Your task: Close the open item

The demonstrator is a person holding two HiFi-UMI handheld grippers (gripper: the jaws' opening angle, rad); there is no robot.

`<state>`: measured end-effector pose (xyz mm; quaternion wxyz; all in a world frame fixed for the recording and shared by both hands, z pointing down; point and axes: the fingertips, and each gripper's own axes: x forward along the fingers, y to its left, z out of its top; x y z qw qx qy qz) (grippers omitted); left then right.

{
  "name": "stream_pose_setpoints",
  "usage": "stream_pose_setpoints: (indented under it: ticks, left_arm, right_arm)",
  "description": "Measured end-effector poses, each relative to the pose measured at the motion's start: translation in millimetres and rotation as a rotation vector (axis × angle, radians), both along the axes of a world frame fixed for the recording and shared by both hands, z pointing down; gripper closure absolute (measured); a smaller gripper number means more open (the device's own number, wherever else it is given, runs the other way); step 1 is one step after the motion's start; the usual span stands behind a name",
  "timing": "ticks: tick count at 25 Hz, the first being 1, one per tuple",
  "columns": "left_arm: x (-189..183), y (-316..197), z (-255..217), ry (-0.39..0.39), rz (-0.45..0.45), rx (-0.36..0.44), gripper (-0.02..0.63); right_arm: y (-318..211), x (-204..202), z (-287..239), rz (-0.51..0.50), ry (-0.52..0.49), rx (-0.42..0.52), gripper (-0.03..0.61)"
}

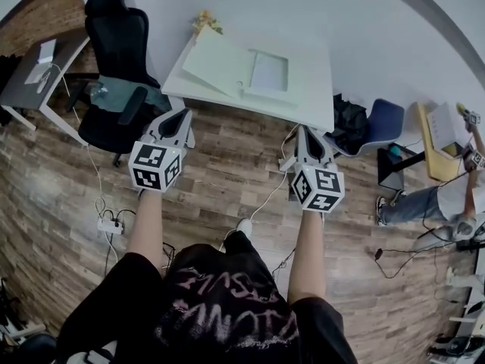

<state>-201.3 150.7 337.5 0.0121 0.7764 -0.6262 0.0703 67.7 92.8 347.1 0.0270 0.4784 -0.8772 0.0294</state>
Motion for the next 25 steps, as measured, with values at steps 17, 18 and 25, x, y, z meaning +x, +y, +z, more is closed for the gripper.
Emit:
stream_pose_setpoints:
  ticks: [17, 18, 25]
  left_arm:
    - [28.8, -99.4, 1.4, 0.022, -0.093, -0.040, 0.614]
    - [29.7, -102.2, 2.3, 0.030, -0.101, -0.040, 0.615]
    - [29.8, -119.8, 6.8, 0.005, -0.147, -0.047, 0.614]
  right_arm:
    - [-123.6, 23.4, 8.6, -0.104, 0.008, -0.017, 0.569]
    - [-127.8, 23.5, 10.1, -0.111, 0.008, -0.021, 0.569]
    - [-151.6, 30.0, 19.8, -0.120, 0.012, -0.028, 0.568]
